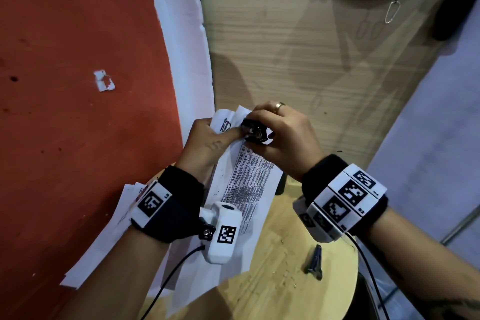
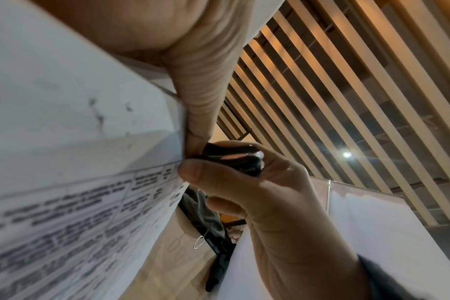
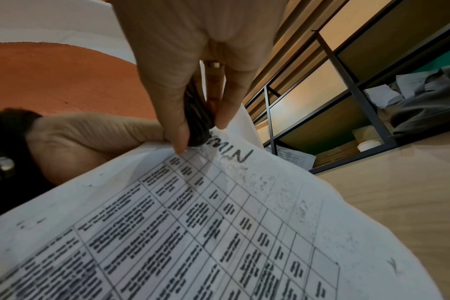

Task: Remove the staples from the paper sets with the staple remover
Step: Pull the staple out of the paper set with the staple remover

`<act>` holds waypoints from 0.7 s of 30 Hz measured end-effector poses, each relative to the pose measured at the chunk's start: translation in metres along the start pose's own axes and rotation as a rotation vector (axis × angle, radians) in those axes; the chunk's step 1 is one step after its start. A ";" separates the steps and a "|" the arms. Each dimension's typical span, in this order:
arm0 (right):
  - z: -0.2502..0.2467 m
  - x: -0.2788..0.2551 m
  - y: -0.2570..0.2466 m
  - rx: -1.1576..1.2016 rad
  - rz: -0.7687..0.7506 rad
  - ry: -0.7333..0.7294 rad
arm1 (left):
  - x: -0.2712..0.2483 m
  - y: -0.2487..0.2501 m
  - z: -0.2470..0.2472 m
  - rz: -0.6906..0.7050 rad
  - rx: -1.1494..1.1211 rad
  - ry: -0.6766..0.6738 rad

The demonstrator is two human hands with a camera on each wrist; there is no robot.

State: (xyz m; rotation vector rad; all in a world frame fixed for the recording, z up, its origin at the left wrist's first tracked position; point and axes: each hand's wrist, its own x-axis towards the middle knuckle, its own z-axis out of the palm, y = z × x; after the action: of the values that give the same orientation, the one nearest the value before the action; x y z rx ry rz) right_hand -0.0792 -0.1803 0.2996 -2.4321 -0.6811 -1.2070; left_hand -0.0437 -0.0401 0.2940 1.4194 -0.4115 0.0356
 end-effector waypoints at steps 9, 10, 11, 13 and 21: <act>0.001 0.002 0.000 0.001 -0.005 0.023 | 0.006 -0.003 -0.006 -0.092 -0.082 -0.024; 0.001 0.002 0.000 -0.002 -0.003 0.022 | 0.007 -0.004 -0.008 -0.110 -0.064 -0.018; 0.001 0.002 0.000 -0.008 -0.002 0.021 | 0.010 -0.008 -0.011 -0.121 -0.053 -0.026; 0.001 0.002 0.000 -0.021 -0.011 0.019 | 0.017 -0.018 -0.017 -0.133 -0.045 -0.063; 0.003 0.003 0.001 0.117 0.073 0.046 | 0.006 -0.001 -0.018 -0.188 -0.077 -0.153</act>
State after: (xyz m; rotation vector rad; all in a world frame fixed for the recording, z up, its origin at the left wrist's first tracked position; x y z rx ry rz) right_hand -0.0750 -0.1791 0.3006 -2.3057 -0.6264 -1.1585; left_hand -0.0330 -0.0240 0.2928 1.3836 -0.3998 -0.2402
